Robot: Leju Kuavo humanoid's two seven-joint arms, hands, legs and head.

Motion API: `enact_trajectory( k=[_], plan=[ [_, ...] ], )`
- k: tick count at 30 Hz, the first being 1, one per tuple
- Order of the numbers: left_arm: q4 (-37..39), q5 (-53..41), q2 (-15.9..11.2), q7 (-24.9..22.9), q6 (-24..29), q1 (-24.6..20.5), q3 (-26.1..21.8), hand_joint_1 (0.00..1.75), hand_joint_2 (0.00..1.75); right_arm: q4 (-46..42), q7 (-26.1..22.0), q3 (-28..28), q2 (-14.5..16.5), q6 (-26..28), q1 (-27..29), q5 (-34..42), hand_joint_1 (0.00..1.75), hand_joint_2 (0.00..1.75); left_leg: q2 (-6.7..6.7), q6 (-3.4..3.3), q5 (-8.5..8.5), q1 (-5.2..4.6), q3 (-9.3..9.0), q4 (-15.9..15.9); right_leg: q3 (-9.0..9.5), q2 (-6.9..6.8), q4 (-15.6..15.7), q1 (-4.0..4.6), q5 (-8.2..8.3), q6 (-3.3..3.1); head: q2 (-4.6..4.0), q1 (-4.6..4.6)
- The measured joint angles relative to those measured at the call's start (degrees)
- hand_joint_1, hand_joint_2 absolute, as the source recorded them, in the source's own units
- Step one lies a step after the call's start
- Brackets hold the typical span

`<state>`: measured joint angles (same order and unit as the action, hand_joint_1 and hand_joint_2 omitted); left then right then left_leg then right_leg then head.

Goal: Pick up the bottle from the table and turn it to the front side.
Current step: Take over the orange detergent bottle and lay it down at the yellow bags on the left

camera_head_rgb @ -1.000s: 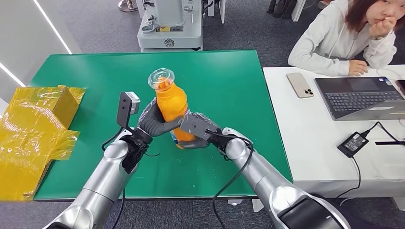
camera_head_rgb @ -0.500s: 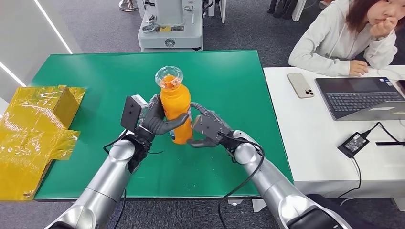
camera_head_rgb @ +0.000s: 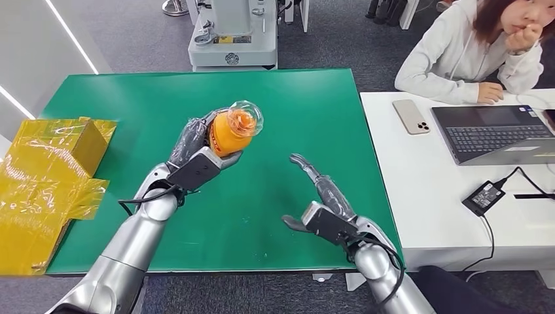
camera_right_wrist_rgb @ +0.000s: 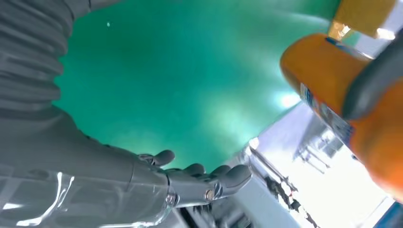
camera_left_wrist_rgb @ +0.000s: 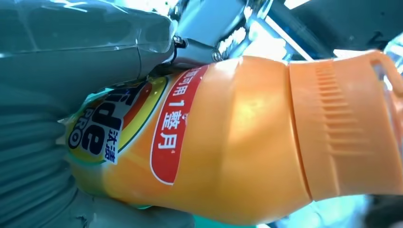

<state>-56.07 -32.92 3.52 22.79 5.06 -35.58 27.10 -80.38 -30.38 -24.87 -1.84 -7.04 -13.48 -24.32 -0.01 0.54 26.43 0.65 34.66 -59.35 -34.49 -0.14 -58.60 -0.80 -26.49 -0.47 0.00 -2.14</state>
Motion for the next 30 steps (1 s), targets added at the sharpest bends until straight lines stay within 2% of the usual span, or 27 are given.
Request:
enact_trajectory(
  k=[6, 11, 18, 24, 28, 30],
  plan=[
    [-1.7, -12.4, -1.3, -2.5, 7.0, 0.1, 0.0, 1.75, 1.75, -9.7, -0.8, 1.5, -0.9, 0.7, 6.5, -1.2, 0.0, 1.75, 0.01, 0.0, 0.0, 0.0, 0.0, 0.0, 0.01, 0.01, 0.0, 0.0, 0.0, 0.0, 0.0, 0.0],
    [-2.4, -33.1, -3.3, -9.6, 15.2, 0.6, 0.0, 1.75, 1.75, -16.0, -3.0, 3.9, -1.1, 1.8, 12.3, -2.8, 0.0, 1.75, 0.0, 0.0, 0.0, 0.0, 0.0, 0.0, 0.01, 0.01, 0.0, 0.0, 0.0, 0.0, 0.0, 0.0],
    [-1.3, -53.9, -5.8, -18.3, 17.6, 1.4, 0.7, 1.75, 1.75, -20.8, -4.1, 6.0, -2.4, 3.9, 17.9, -4.3, 0.0, 1.75, 0.01, -0.01, 0.01, 0.0, 0.0, 0.0, 0.01, 0.01, 0.0, 0.0, -0.01, 0.01, 0.0, 0.0],
    [5.2, -56.7, -8.8, -26.8, 18.9, 0.4, 4.0, 1.75, 1.75, -22.8, -4.9, 6.5, -2.9, 4.7, 21.0, -5.1, 0.0, 1.75, 0.1, -0.01, 0.02, 0.0, -0.02, 0.0, -0.01, 0.1, 0.0, 0.0, -0.01, 0.0, 0.0, 0.0],
    [9.4, -56.8, -10.2, -29.0, 18.9, -0.7, 6.7, 1.75, 1.75, -23.1, -5.0, 6.5, -2.9, 4.7, 21.5, -5.3, 0.0, 1.75, 0.09, 0.0, 0.01, 0.01, -0.02, 0.0, -0.01, 0.09, 0.0, 0.01, -0.01, 0.0, 0.0, 0.01],
    [11.1, -56.8, -10.7, -31.5, 17.3, -1.3, 8.1, 1.75, 1.75, -23.2, -5.0, 6.5, -2.9, 4.7, 21.7, -5.4, 0.0, 1.75, 0.09, 0.0, 0.01, 0.01, -0.01, 0.0, -0.01, 0.1, 0.0, 0.0, -0.01, 0.0, 0.0, 0.0]
  ],
)
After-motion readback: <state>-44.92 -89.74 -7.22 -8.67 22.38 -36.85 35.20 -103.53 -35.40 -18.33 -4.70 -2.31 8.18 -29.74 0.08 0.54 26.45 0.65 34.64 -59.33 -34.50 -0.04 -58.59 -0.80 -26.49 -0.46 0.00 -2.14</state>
